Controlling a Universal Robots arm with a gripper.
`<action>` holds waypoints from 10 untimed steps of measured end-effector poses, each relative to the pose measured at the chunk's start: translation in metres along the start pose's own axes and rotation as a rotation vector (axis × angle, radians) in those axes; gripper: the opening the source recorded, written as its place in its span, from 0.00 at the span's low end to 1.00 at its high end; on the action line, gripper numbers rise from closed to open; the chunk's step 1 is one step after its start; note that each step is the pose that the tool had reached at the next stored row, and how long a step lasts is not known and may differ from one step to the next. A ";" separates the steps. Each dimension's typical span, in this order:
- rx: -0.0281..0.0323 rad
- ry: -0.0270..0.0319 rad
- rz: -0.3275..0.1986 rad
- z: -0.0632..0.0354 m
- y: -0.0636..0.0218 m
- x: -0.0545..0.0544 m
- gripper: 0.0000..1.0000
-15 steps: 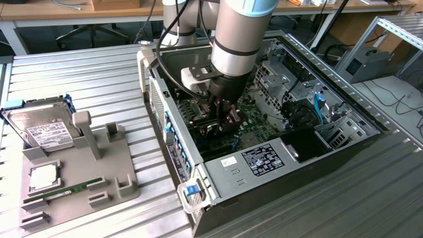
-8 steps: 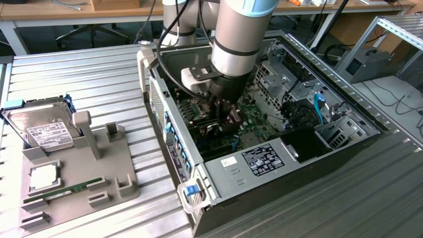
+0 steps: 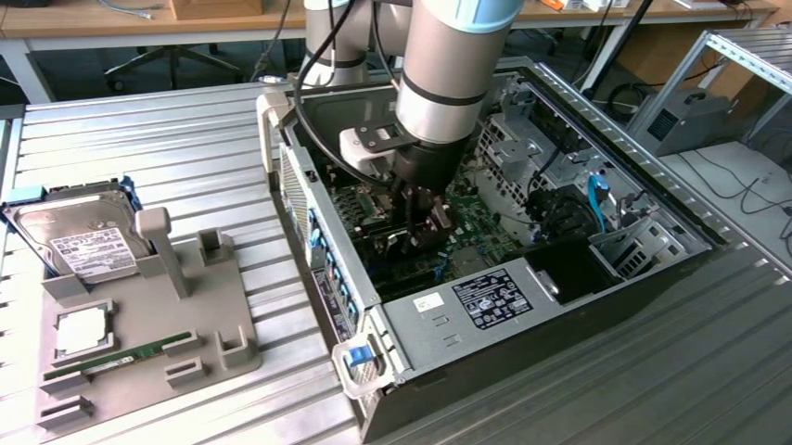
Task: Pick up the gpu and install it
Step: 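Insert the gpu into the slot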
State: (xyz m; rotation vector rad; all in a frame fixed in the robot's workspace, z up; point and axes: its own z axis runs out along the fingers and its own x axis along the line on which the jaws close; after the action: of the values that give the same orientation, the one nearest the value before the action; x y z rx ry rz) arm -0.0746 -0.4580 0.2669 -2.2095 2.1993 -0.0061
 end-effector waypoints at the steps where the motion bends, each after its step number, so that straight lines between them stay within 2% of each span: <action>1: -0.0001 0.0000 0.000 0.0000 0.0000 0.000 0.49; 8: -0.0001 0.0001 0.000 0.0000 0.0000 0.000 0.48; 9: 0.0000 0.0001 0.000 0.0000 0.0000 0.000 0.35; 10: -0.0001 0.0002 0.000 -0.0001 0.0000 0.000 0.29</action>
State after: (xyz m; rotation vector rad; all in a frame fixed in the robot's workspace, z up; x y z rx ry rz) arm -0.0746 -0.4581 0.2669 -2.2098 2.1992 -0.0063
